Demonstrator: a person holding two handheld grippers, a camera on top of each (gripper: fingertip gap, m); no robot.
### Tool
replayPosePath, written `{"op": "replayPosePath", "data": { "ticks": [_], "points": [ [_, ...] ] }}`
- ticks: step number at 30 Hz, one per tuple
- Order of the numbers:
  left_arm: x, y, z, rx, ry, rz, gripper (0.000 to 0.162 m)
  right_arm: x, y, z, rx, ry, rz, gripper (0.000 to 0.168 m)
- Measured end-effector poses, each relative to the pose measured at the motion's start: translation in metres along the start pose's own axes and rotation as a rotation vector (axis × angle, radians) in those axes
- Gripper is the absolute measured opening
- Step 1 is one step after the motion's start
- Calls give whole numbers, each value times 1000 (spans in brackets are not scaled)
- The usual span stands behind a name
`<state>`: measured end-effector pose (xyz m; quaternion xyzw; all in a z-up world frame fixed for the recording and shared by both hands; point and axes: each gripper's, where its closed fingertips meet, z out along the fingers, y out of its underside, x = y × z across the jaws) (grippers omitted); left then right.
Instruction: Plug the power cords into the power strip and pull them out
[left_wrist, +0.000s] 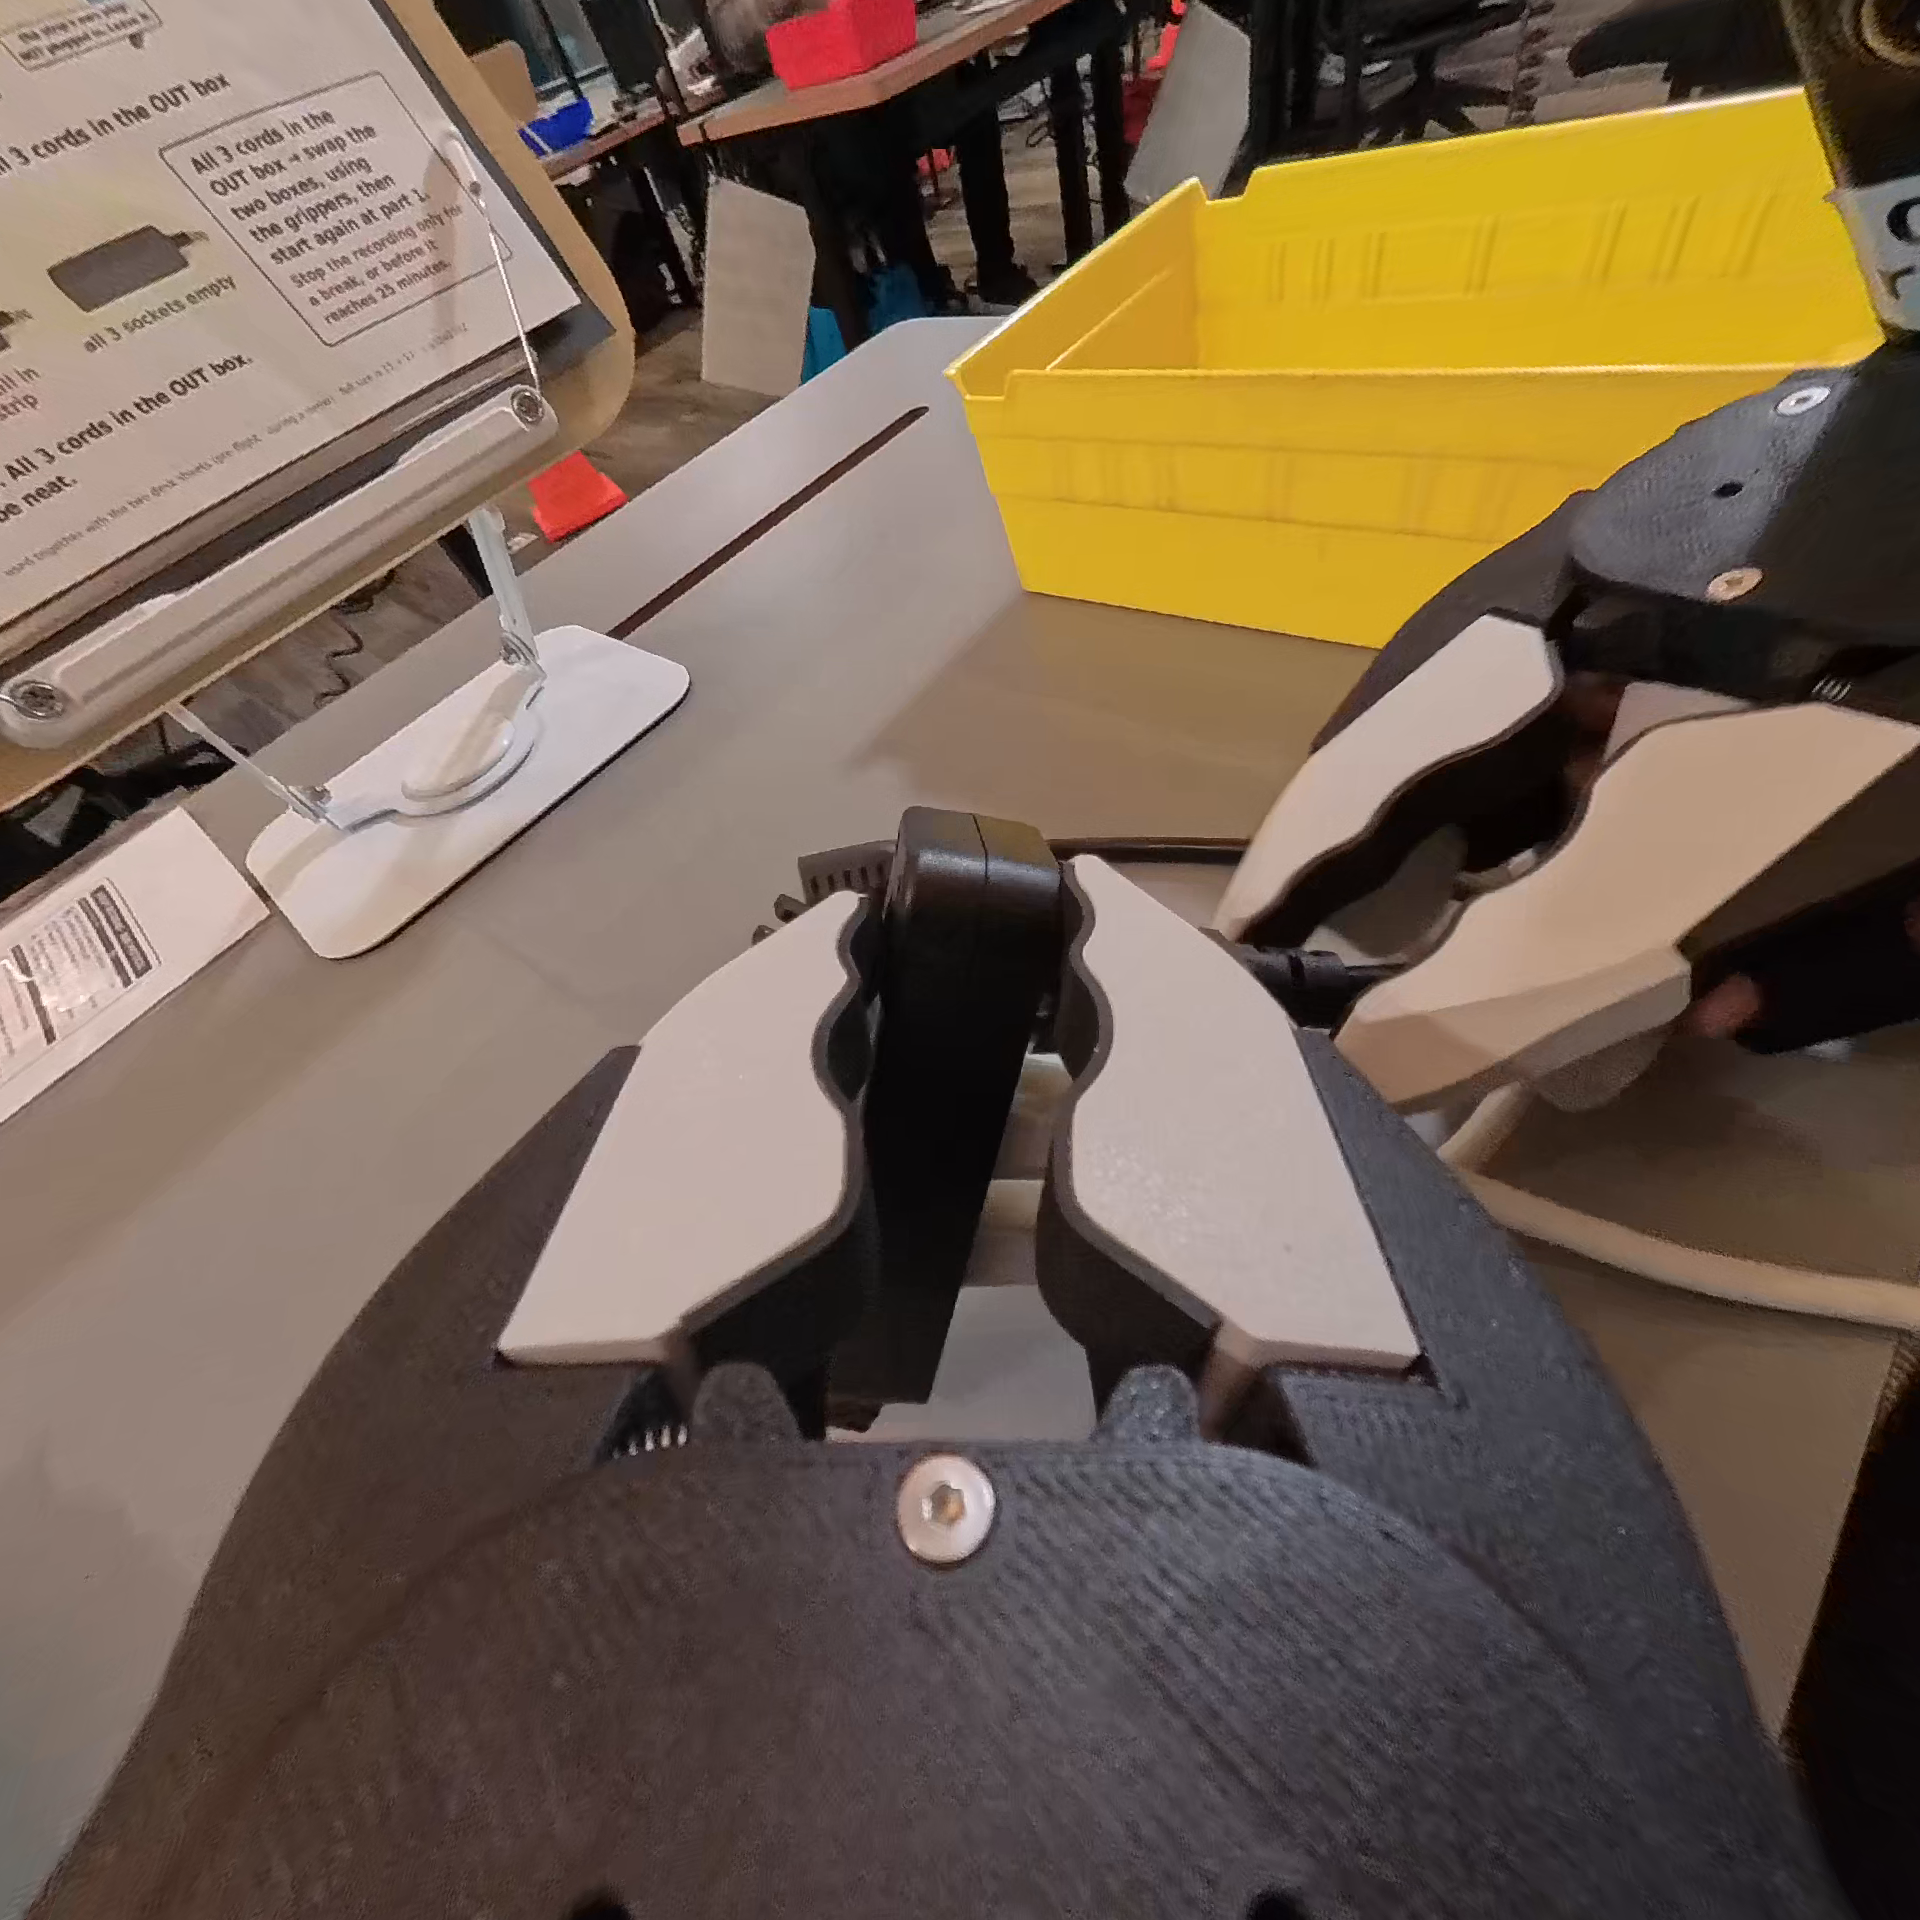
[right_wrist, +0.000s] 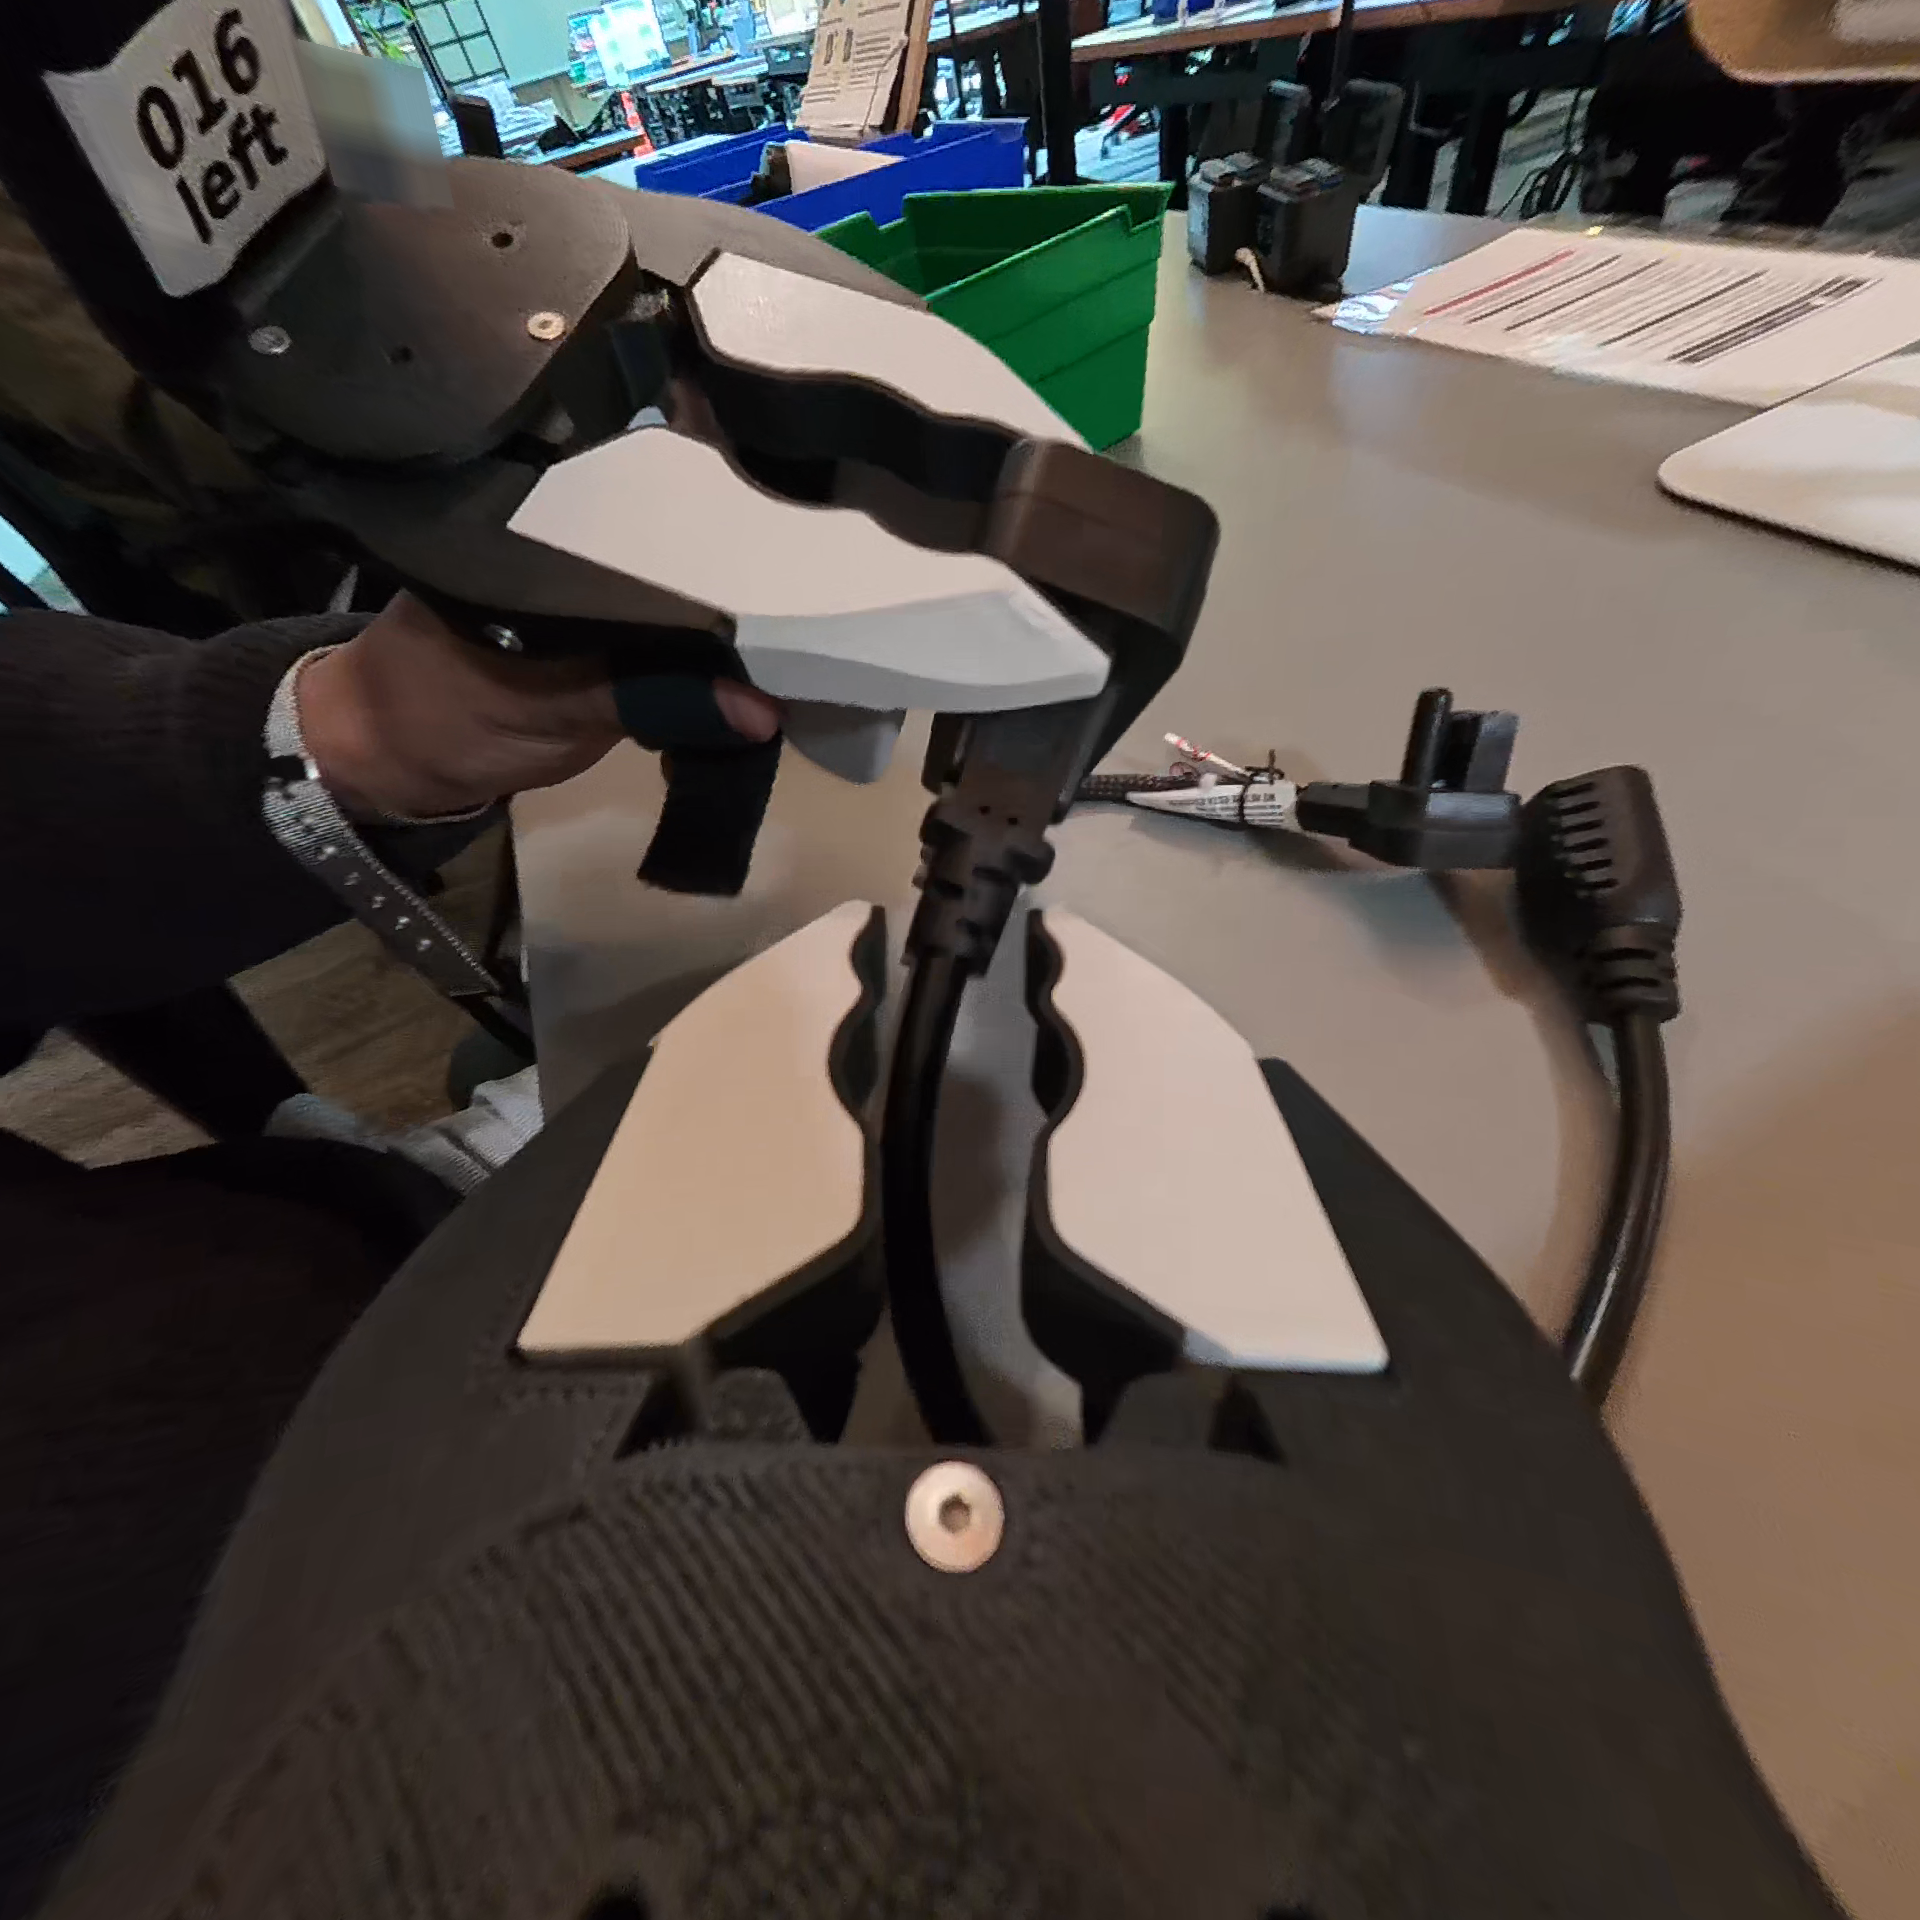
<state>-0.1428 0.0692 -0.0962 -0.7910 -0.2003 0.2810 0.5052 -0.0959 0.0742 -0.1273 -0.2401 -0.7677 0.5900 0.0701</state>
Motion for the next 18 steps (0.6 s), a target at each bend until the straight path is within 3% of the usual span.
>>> {"op": "replayPosePath", "data": {
  "ticks": [4, 10, 18],
  "points": [
    [3, 2, 4, 6, -27, 11, 36, 4, 8, 11, -61, 45, -11, 41],
    [2, 2, 5, 37, -20, -19, 37, 10, 3, 12, -66, 82, -22, 25],
    [-1, -3, 0, 86, 2, -76, 38, 6, -5, 11, -37, 114, 16, 24]
  ]
}}
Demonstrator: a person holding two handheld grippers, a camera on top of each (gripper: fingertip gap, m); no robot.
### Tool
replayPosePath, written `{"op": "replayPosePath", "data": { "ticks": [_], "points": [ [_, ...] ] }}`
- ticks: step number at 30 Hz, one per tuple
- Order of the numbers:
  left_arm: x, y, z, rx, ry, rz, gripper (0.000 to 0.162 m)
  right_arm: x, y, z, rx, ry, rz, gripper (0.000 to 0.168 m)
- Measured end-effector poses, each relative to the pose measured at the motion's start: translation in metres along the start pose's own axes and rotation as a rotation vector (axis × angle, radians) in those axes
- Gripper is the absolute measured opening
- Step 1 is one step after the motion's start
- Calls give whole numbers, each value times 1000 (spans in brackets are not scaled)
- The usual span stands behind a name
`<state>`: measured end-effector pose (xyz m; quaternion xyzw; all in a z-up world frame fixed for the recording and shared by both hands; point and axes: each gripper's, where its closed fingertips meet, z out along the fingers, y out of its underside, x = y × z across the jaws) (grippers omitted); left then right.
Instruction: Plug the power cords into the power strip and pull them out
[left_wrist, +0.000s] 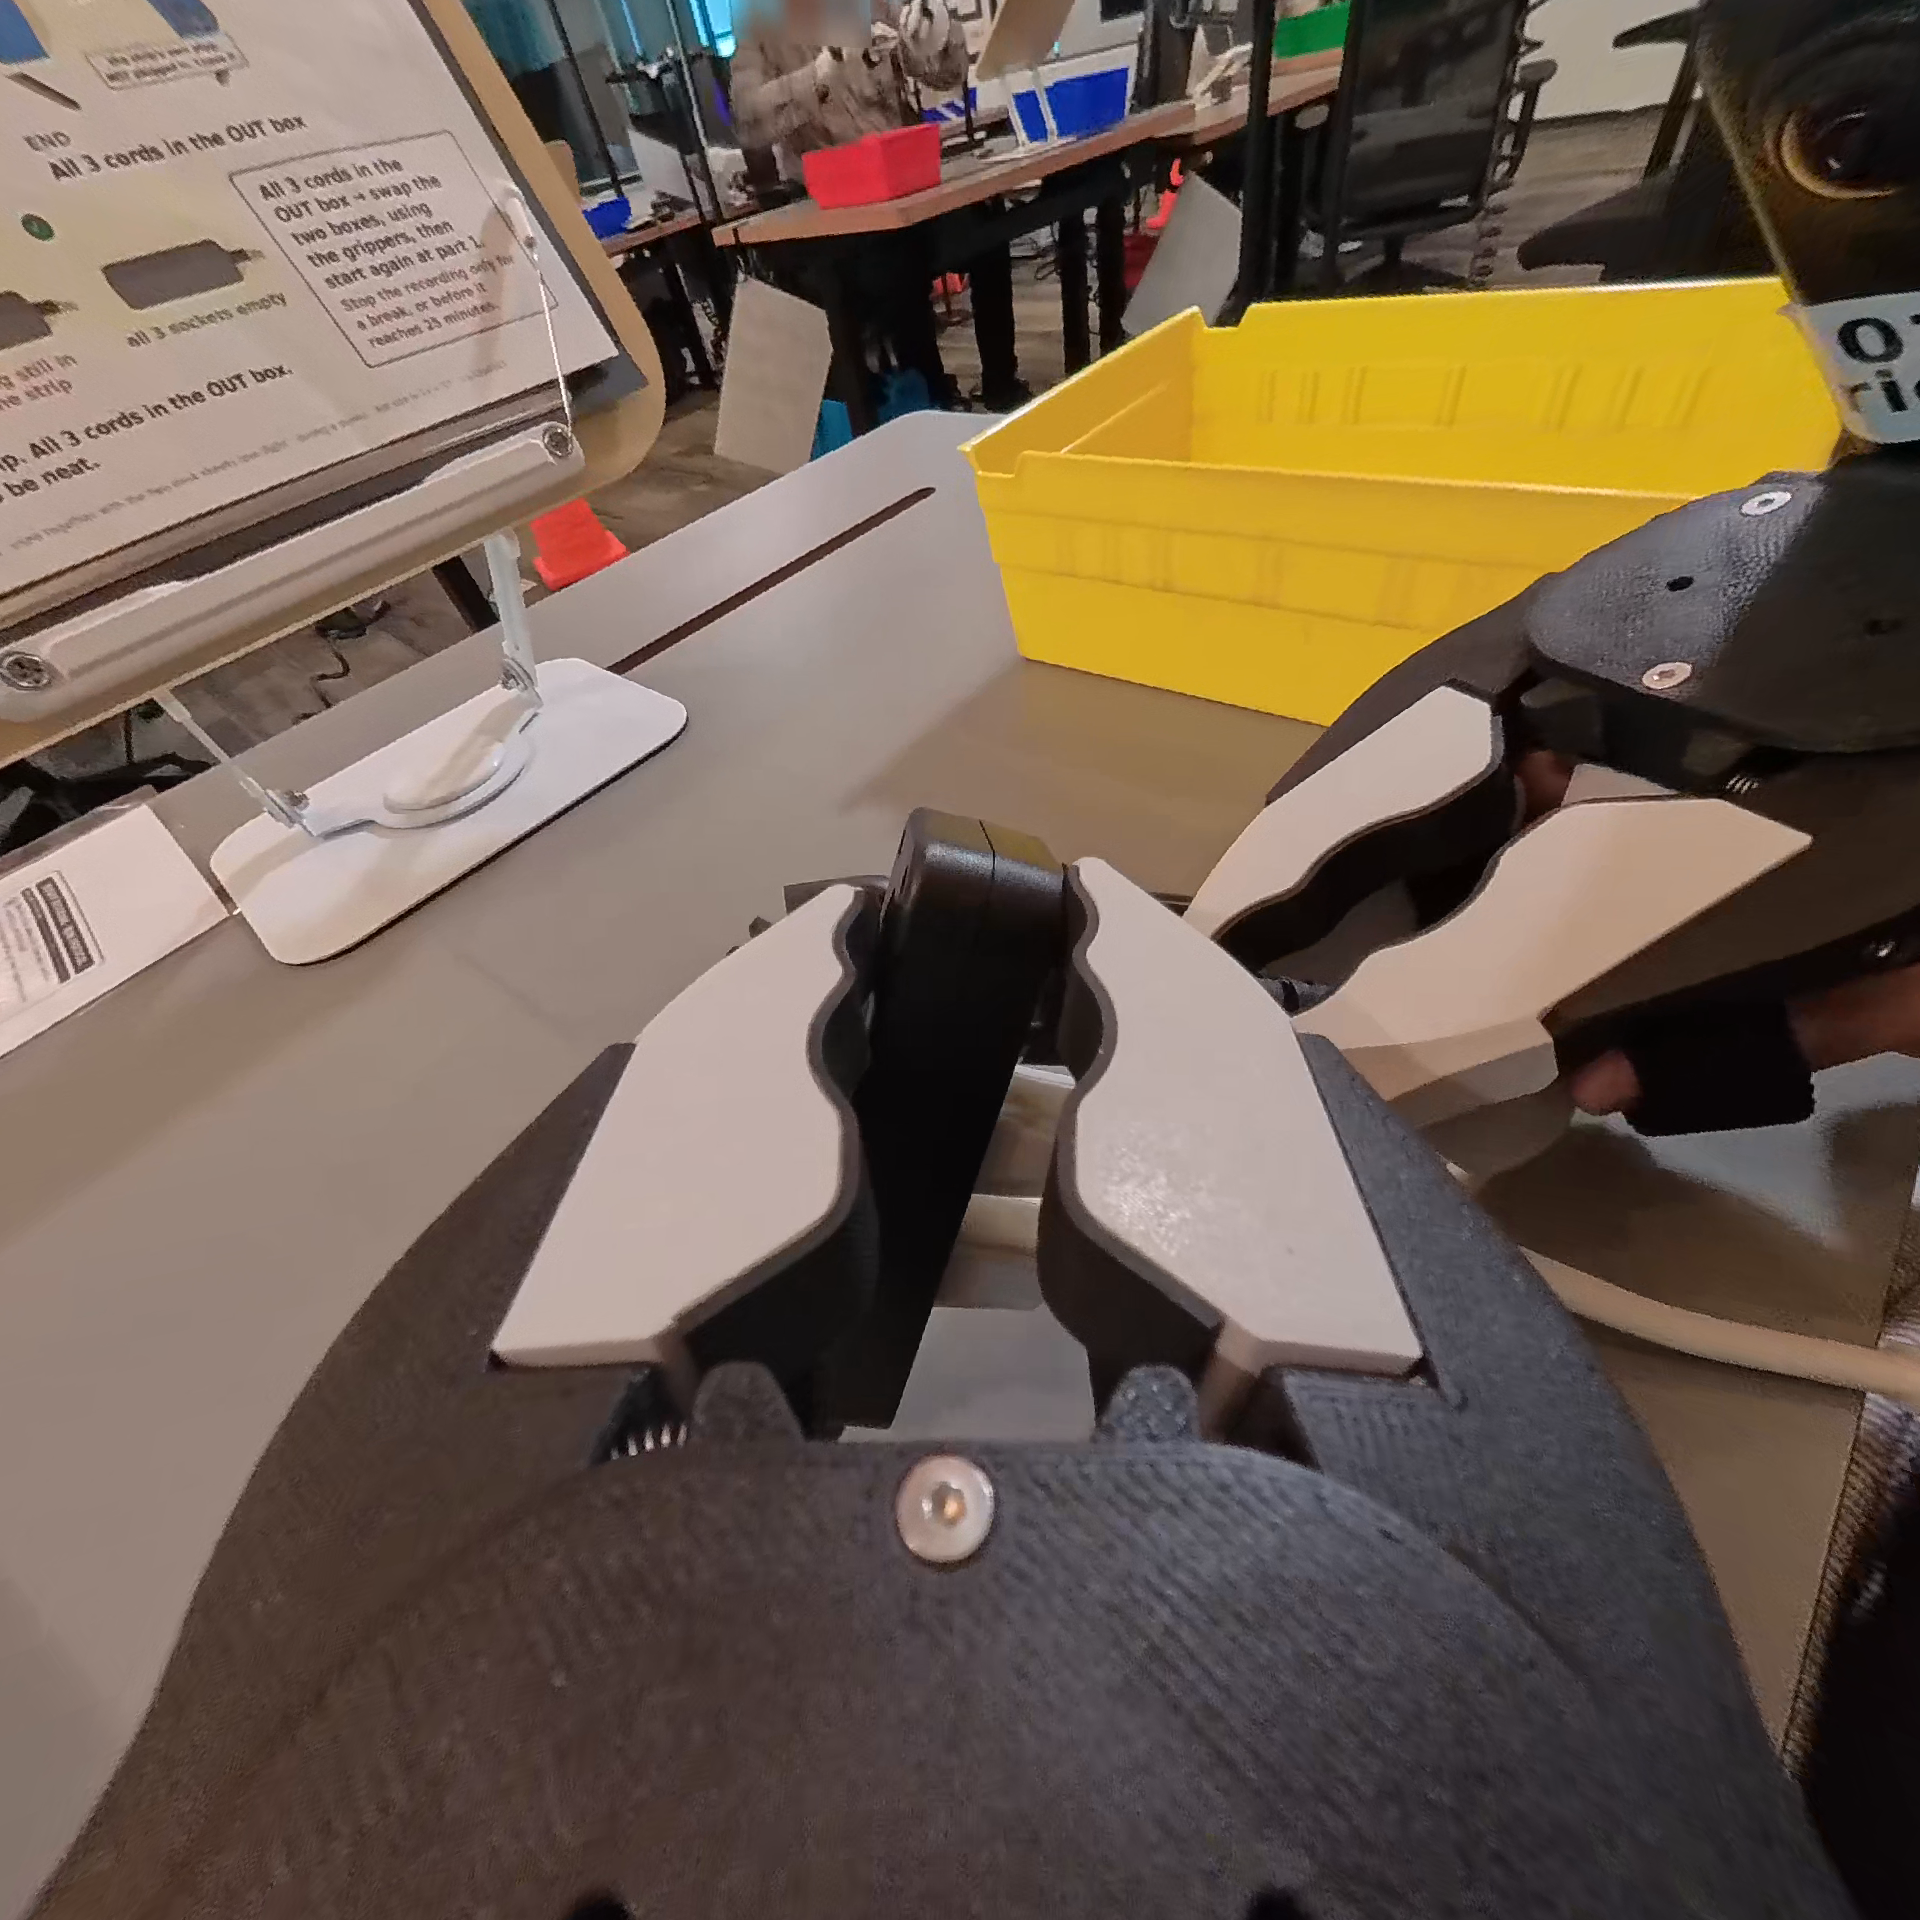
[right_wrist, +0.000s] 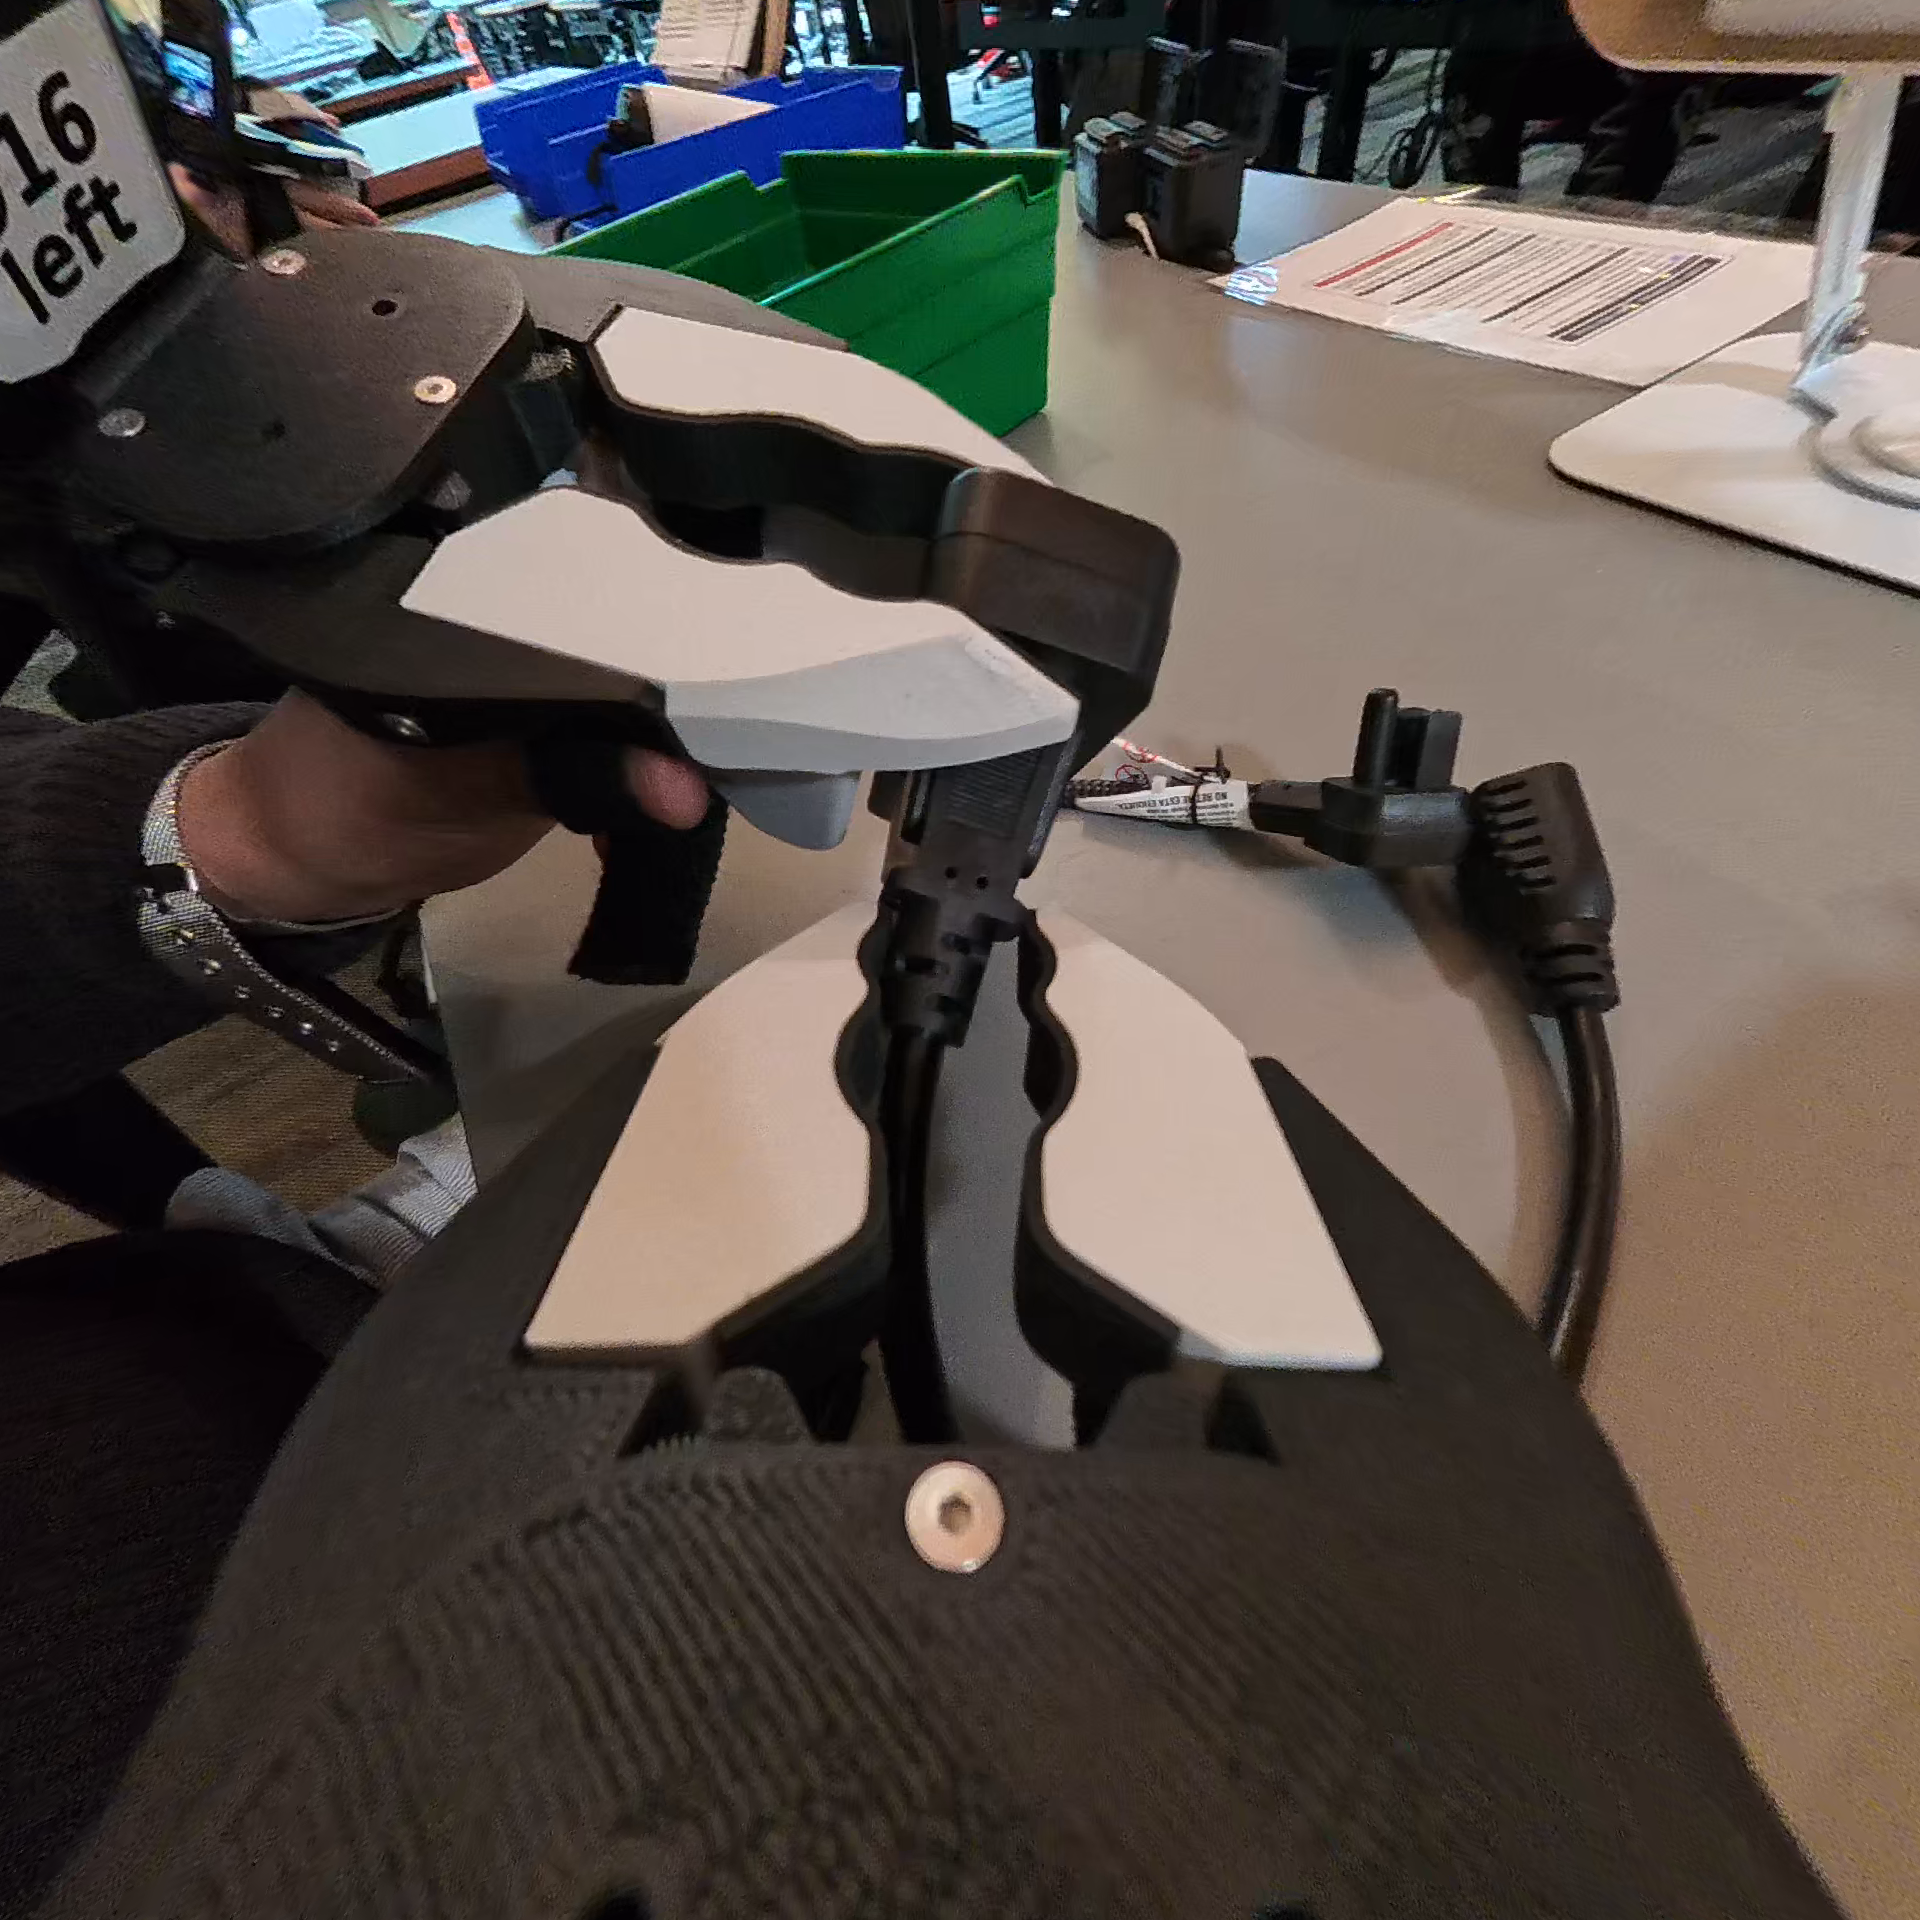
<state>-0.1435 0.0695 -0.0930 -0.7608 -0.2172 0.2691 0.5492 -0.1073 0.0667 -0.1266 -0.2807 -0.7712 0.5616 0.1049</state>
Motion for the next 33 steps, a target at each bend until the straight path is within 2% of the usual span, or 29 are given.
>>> {"op": "replayPosePath", "data": {
  "ticks": [9, 19, 23, 33],
  "points": [
    [11, -6, 10, 71, -13, 103, 35, 1, 5, -11, -3, 27, 89, 23],
    [19, -1, 21, 31, 67, 90, 35, 6, 14, -14, -11, -28, 185, 22],
    [25, 2, 24, 12, 110, 32, 37, 5, 18, -16, -24, -52, 175, 22],
    [28, 1, 24, 55, 133, 27, 39, 3, 18, -18, -12, -92, 199, 22]
  ]
}}
